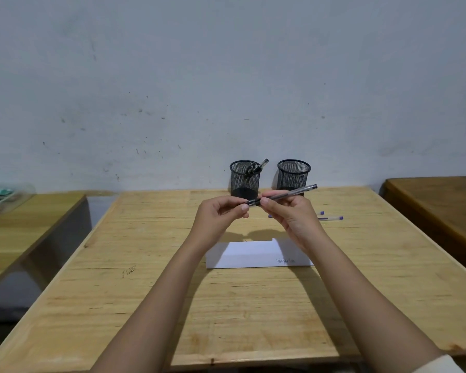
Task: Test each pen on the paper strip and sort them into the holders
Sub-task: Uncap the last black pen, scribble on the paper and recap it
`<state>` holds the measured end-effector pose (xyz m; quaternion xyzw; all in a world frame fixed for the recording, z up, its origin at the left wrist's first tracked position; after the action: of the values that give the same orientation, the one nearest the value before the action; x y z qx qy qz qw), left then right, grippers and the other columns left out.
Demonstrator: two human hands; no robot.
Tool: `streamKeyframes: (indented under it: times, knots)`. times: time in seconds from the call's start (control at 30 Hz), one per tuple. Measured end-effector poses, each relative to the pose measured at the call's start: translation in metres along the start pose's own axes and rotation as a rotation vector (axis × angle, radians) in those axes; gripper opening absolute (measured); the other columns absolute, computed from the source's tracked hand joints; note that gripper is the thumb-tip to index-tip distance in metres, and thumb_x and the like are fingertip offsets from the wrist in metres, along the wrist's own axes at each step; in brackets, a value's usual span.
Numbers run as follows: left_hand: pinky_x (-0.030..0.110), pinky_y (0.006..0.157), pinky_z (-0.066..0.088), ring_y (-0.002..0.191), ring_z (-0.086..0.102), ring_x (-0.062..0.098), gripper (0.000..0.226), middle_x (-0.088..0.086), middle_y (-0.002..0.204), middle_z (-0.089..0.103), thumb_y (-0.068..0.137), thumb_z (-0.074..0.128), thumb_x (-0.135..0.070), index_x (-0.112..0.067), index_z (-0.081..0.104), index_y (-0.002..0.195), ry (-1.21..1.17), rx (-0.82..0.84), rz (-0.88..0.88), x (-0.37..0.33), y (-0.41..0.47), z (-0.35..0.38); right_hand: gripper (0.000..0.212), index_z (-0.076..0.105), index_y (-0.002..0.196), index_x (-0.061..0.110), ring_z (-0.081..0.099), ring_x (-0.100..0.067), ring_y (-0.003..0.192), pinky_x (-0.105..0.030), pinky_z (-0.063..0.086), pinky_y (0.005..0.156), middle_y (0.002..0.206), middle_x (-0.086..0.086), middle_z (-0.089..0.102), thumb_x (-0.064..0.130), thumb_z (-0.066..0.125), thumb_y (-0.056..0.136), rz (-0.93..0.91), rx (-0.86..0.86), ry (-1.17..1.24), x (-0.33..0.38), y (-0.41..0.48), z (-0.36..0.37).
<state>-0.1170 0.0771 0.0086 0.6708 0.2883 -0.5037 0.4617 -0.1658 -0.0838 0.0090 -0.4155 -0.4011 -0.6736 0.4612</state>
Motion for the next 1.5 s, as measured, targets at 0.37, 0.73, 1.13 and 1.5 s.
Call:
streamKeyframes:
  times: [0.37, 0.73, 1.13, 1.5]
  knots:
    - [0.013, 0.068, 0.051, 0.067, 0.068, 0.006, 0.014, 0.002, 0.069, 0.071, 0.083, 0.065, 0.0, 0.001, 0.07, 0.096, 0.047, 0.069, -0.065, -0.003, 0.003, -0.005, 0.015, 0.068, 0.089, 0.001, 0.07, -0.013, 0.076, -0.018, 0.054, 0.071, 0.077, -0.005, 0.075, -0.007, 0.064, 0.077, 0.002, 0.03, -0.068, -0.002, 0.004, -0.008]
    - [0.012, 0.073, 0.054, 0.067, 0.07, 0.005, 0.016, -0.001, 0.067, 0.073, 0.086, 0.061, -0.003, 0.003, 0.066, 0.1, 0.0, -0.346, -0.21, 0.025, -0.007, -0.122, 0.049, 0.075, 0.07, 0.012, 0.07, -0.008, 0.075, -0.014, 0.053, 0.073, 0.075, 0.0, 0.074, 0.035, 0.092, 0.031, -0.166, -0.218, 0.133, 0.039, 0.003, -0.09]
    - [0.03, 0.083, 0.049, 0.09, 0.065, 0.016, 0.008, 0.001, 0.09, 0.072, 0.081, 0.07, -0.014, -0.012, 0.074, 0.087, 0.41, -0.276, -0.261, 0.072, -0.006, -0.078, 0.017, 0.068, 0.073, 0.02, 0.064, -0.018, 0.08, -0.026, 0.049, 0.071, 0.084, -0.003, 0.071, 0.011, 0.08, 0.066, -0.105, -0.318, -0.193, 0.003, -0.003, -0.06]
    - [0.032, 0.092, 0.048, 0.097, 0.061, 0.014, 0.015, -0.002, 0.099, 0.068, 0.082, 0.07, -0.021, -0.019, 0.071, 0.097, 0.367, -0.271, -0.229, 0.057, 0.004, -0.074, 0.014, 0.064, 0.077, 0.014, 0.063, -0.013, 0.074, -0.025, 0.051, 0.075, 0.074, 0.001, 0.066, 0.001, 0.071, 0.076, -0.191, -0.258, -0.308, 0.019, -0.009, -0.059]
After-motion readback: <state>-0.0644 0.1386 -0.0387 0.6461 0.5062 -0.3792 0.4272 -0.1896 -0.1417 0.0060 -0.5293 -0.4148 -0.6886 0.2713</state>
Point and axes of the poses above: each hand's wrist, its own y-axis towards the middle knuckle, its own z-axis out of the palm, x = y × z, the point moved 3 cm from there along y, towards the middle knuckle
